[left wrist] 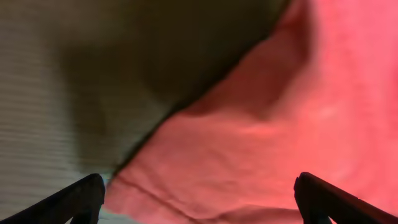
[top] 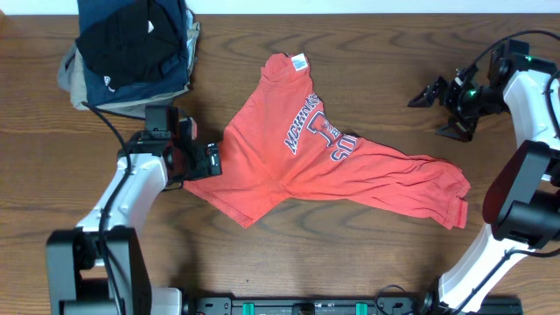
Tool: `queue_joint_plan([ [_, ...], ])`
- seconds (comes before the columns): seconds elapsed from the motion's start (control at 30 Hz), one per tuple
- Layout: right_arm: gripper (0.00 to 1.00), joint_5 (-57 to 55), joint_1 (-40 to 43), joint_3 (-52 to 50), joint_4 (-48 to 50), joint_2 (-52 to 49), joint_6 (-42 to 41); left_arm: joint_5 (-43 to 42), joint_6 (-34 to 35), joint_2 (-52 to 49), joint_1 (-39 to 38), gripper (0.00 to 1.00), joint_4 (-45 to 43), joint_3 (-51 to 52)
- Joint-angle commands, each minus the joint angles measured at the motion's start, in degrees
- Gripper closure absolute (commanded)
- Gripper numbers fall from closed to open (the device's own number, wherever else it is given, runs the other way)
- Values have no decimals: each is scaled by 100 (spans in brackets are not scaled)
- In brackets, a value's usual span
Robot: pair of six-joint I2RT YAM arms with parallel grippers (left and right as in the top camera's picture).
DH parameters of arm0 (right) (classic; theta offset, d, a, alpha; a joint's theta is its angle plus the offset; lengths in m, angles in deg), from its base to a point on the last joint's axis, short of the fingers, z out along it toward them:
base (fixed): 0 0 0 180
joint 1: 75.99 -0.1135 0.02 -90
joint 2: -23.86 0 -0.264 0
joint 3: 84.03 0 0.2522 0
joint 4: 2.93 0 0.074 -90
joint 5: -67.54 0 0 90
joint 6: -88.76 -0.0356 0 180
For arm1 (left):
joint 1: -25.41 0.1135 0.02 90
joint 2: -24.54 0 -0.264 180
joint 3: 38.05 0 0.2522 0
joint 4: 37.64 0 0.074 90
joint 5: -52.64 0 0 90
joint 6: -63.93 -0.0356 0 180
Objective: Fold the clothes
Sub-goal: 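Reach the left gripper to the shirt's left sleeve and grasp it, then move the right gripper to the shirt's right hem and grasp it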
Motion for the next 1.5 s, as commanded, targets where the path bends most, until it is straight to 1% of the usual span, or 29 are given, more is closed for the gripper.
queue_joint_plan([
  [0.0, 1, -31, -249, 44, -39, 92, 144, 439, 50, -136, 24, 2, 11, -46],
  [0.1, 1, -289, -415, 44, -98, 92, 142, 638, 50, -155, 24, 2, 81, -33],
  [0.23, 1, -562, -643, 44, -133, 92, 140, 643, 50, -155, 24, 2, 120, -33],
  [0.5, 1, -573, -977, 44, -197, 92, 116, 684, 50, -243, 24, 2, 142, -28],
  [0.7, 1, -461, -1182, 44, -387, 94, -15, 684, 50, -579, 24, 2, 201, -28],
  [0.8, 1, -466, -1250, 44, -431, 94, -13, 684, 50, -769, 24, 1, 162, -28],
  [0.93, 1, -468, -1327, 44, -525, 94, -11, 684, 50, -955, 24, 19, 157, -28],
  [1.0, 1, -468, -1368, 44, -555, 94, -11, 682, 50, -988, 24, 39, 157, -28],
  [1.03, 1, -468, -1390, 44, -560, 96, -11, 682, 50, -988, 24, 48, 157, -28],
  [1.13, 2, -468, -1445, 44, -581, 111, -13, 682, 50, -988, 24, 70, 157, -28],
  [1.2, 3, -468, -1480, 44, -636, 162, -11, 682, 50, -988, 24, 89, 160, -28],
  [1.23, 3, -470, -1497, 44, -671, 199, -11, 682, 50, -988, 24, 94, 160, -28],
  [1.47, 2, -610, -1652, 44, -831, 787, -13, 680, 55, -968, 24, 94, 210, -31],
])
